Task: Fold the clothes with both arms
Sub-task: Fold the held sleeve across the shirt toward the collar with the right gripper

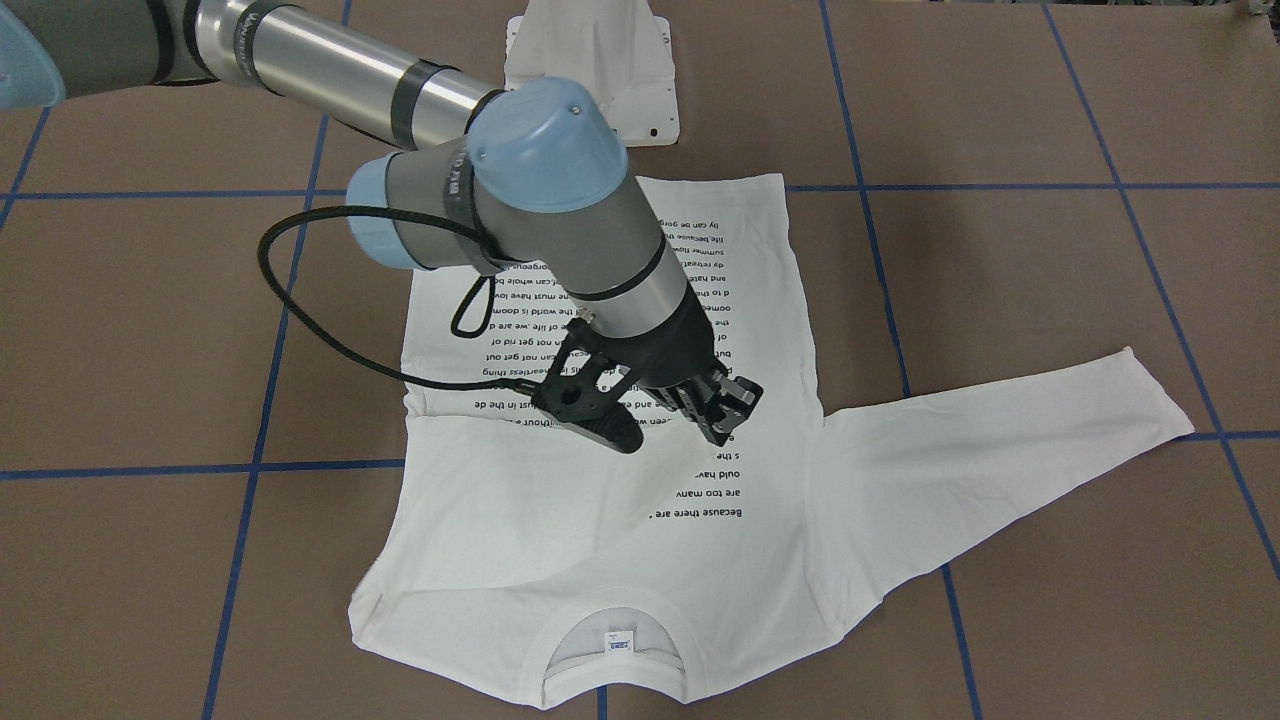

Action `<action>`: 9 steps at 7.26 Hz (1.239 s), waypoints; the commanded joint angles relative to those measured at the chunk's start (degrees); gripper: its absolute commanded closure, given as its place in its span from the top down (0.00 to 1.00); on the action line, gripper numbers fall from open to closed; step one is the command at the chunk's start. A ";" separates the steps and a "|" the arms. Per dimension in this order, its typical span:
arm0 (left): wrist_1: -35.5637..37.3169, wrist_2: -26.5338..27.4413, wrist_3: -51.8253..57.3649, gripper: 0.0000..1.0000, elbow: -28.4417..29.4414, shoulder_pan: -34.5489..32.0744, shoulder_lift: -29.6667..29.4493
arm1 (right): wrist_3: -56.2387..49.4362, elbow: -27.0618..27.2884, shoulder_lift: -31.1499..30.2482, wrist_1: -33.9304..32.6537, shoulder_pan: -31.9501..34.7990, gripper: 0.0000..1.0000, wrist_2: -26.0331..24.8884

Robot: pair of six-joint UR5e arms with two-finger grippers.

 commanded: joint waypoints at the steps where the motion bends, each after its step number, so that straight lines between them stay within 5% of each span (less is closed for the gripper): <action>1: -0.06 0.01 -0.20 1.00 -0.34 0.08 0.15 | 1.89 -3.78 2.29 2.82 -5.00 0.00 -7.75; 2: -0.06 0.01 -0.29 1.00 -0.34 0.08 0.15 | 1.89 -6.76 2.30 6.59 -6.05 0.00 -10.21; 3: -0.06 0.01 -0.37 1.00 -0.34 0.08 0.15 | 1.89 -7.40 2.38 7.15 -6.58 0.35 -11.02; 4: -0.06 -0.17 -0.63 1.00 -0.34 0.25 0.06 | 1.89 -8.27 3.17 7.15 -7.46 0.58 -12.50; 6: -2.06 -2.71 -7.11 1.00 0.27 2.52 -0.29 | 2.76 -12.14 6.33 7.15 -9.57 0.75 -16.37; 7: -5.91 -2.72 -9.23 1.00 2.80 4.19 -0.55 | 3.73 -11.63 6.43 7.07 -9.32 0.96 -16.39; 8: -12.12 -2.63 -15.95 1.00 6.30 8.13 -1.07 | 3.82 -8.93 4.69 6.20 -7.49 0.98 -15.52; 9: -20.02 -2.54 -22.54 1.00 10.78 11.64 -1.43 | 3.56 0.50 -1.86 1.75 -5.03 0.99 -11.42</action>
